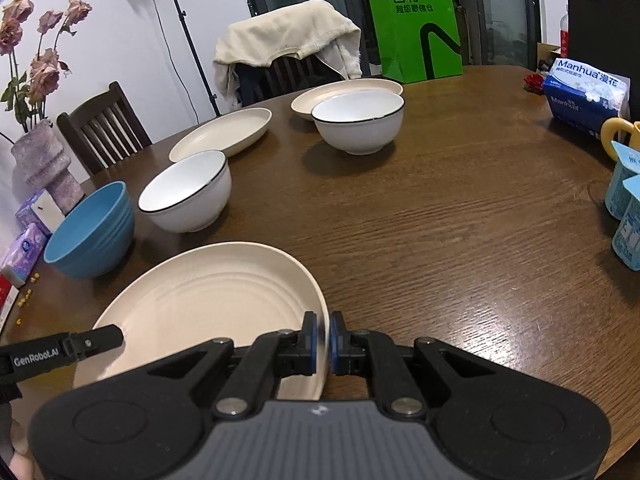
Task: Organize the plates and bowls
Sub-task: 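Lower the held cream plate onto the table beside the blue bowl, then open the right gripper to release the cream plate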
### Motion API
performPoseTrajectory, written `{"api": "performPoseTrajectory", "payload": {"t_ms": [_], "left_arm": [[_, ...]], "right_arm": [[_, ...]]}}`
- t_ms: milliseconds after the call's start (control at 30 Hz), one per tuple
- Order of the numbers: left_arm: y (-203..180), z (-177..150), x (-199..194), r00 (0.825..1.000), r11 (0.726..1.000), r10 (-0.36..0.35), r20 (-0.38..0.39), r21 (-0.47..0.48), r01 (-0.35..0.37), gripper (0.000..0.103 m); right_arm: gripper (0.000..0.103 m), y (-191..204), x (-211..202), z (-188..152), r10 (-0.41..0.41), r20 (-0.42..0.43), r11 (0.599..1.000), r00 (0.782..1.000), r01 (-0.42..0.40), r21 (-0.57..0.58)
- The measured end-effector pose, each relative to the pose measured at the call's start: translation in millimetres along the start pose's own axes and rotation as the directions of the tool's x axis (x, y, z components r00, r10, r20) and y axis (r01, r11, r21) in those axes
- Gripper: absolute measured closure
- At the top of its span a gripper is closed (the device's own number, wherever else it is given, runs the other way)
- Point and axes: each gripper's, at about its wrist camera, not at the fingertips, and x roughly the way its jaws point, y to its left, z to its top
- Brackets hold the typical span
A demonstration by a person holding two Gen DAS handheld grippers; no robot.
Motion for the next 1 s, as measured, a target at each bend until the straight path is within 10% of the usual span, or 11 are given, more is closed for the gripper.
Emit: {"api": "performPoseTrajectory", "payload": {"t_ms": [467,667,1000], "left_arm": [[-3,-6,12,1.000,1.000,0.019,-0.023,0.022,-0.018,0.090],[-2,-4,9,0.999,1.000,-0.013,-0.048,0.016,0.013,0.047],[-5,11,-34,1.000,0.995,-0.027,0.014,0.095,0.025,0.004]], "right_arm": [[0.095,-10,9,-10,-0.004,-0.010,1.000,1.000,0.004,-0.002],[0.091,-13,11,-6,0.013,-0.044,1.000,0.999,-0.012,0.014],[0.018,-11,-26,9,0.017,-0.041,1.000,0.999,-0.017,-0.009]]}}
